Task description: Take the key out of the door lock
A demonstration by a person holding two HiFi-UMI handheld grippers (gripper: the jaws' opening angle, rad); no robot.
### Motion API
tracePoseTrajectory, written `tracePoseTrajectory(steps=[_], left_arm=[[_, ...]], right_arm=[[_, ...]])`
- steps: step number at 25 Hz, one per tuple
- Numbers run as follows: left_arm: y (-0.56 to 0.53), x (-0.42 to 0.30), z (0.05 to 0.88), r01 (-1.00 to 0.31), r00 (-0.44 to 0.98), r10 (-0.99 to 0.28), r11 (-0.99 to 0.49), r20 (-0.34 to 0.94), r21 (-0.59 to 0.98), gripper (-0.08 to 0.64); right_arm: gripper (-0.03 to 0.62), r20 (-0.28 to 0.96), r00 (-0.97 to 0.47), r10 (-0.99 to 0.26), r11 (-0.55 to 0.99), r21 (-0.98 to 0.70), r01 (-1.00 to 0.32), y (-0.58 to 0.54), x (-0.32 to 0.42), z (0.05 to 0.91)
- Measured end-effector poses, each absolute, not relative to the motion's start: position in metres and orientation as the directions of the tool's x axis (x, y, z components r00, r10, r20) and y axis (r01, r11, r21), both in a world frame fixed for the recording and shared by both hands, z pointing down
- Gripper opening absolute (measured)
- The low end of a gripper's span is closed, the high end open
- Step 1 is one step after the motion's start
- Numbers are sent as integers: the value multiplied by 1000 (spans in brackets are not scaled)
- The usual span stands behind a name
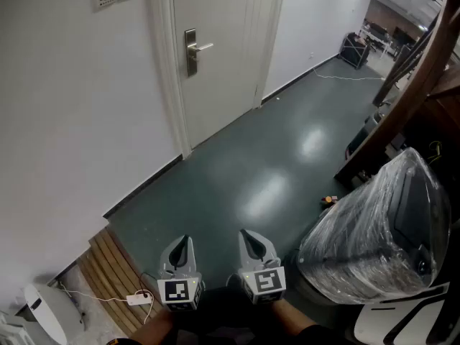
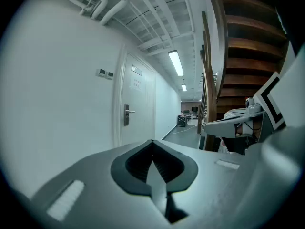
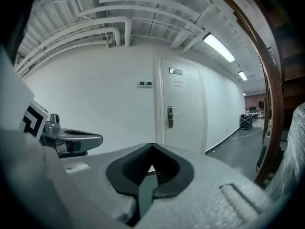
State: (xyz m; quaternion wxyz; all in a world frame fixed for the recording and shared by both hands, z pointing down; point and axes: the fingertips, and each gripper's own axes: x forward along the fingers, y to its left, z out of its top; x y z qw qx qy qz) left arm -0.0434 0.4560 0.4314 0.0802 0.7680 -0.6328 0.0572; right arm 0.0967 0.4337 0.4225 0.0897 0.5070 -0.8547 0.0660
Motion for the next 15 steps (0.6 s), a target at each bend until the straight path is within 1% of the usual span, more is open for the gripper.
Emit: tracePoseTrajectory(steps=[7,15], left_arm=[[451,-40,430,-980,197,-963,-193,185,44,15],[443,-26,430,-978,210,-960,-206,187,38,15]], right_arm=[[-9,195,-489,-850,493,-29,-870,431,97,421],[-8,202,-494,-846,494,-53,-868,424,112,430]])
